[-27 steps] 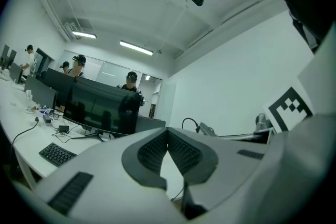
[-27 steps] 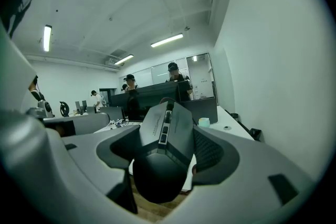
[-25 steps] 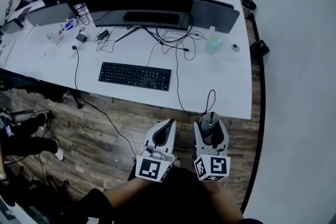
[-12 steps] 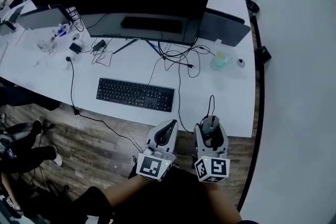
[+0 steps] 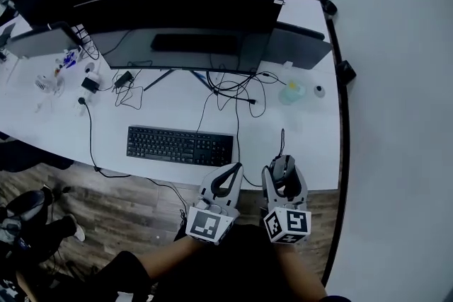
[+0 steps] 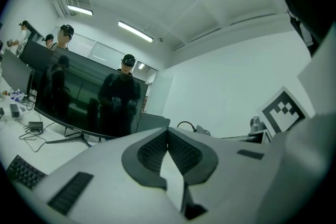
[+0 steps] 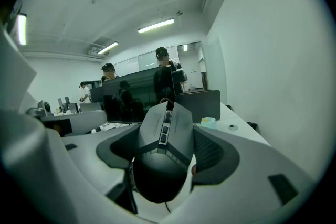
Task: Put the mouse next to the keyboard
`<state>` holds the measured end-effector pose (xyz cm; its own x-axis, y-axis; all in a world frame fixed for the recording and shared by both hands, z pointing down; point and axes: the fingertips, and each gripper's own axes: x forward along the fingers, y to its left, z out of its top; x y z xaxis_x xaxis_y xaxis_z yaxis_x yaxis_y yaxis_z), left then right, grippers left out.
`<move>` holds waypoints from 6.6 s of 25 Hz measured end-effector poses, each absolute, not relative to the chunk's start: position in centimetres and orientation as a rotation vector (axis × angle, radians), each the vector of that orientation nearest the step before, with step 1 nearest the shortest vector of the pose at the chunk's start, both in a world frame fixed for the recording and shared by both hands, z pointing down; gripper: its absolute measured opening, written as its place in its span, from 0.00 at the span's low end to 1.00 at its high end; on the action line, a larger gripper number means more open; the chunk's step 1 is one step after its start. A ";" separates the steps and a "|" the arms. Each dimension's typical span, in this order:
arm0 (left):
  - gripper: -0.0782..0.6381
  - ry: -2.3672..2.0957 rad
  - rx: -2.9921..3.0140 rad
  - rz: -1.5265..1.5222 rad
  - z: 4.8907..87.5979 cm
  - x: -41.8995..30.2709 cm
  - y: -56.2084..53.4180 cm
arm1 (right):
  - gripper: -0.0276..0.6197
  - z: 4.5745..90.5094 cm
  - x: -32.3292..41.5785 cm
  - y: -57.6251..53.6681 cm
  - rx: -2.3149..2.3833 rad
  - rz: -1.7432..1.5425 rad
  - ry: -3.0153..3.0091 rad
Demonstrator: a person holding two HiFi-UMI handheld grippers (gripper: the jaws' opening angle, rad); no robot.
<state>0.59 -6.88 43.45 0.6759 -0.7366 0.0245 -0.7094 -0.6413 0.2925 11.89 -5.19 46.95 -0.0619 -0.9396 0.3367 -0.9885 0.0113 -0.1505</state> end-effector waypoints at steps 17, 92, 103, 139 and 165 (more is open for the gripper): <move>0.11 -1.169 2.577 -0.097 44.4 0.3 -7.3 | 0.54 48.3 13.7 -3.7 2.039 0.561 -2.050; 0.11 -1.132 2.503 0.149 49.8 6.2 -11.7 | 0.54 75.4 16.4 -11.0 1.571 0.926 -1.796; 0.11 -1.136 2.543 0.073 47.8 3.4 -9.2 | 0.54 65.8 15.9 -9.2 1.779 0.877 -1.983; 0.11 -1.236 2.635 -0.186 38.8 5.1 10.3 | 0.07 38.3 12.1 10.9 1.865 0.231 -2.526; 0.11 -1.400 2.667 -0.107 38.5 7.1 30.2 | 0.07 38.5 13.3 30.5 1.814 0.176 -2.507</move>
